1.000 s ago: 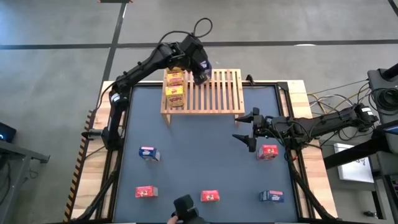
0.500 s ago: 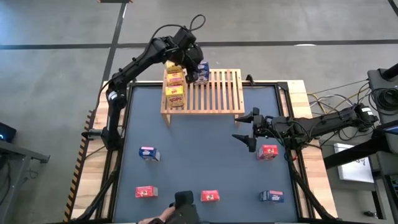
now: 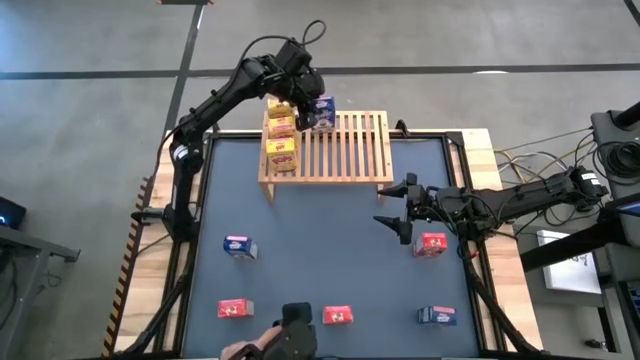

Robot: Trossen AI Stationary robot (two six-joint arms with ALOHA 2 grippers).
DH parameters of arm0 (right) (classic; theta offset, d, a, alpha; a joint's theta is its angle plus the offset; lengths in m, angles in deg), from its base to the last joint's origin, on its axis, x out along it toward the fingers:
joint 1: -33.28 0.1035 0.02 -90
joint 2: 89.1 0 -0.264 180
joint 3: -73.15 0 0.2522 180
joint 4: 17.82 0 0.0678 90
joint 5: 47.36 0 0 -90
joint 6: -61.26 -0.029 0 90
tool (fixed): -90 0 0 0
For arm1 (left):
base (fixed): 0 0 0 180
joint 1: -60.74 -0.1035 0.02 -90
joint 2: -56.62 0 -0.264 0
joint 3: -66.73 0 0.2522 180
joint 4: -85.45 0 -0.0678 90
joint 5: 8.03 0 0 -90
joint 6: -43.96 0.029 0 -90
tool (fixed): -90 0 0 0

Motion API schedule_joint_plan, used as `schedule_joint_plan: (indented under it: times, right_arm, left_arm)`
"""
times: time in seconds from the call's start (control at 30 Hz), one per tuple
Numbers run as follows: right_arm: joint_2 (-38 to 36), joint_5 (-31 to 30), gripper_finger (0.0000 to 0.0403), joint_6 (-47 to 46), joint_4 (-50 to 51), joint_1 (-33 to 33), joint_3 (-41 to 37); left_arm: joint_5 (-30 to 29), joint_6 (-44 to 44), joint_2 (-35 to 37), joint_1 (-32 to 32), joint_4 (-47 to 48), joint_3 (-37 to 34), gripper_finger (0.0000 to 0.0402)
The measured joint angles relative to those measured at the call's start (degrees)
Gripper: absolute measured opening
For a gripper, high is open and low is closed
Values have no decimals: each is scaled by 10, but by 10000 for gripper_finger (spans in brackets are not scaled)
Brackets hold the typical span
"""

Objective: Stack cereal on shelf
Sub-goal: Put the top right blue cereal box on the shelf

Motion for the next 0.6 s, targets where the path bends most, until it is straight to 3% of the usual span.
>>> schedule_joint_plan:
  times: [0.6]
  right_arm:
    - [0,0,365,0,0,0,0]
  left_arm:
    - [8,26,0,0,-21,-2,162]
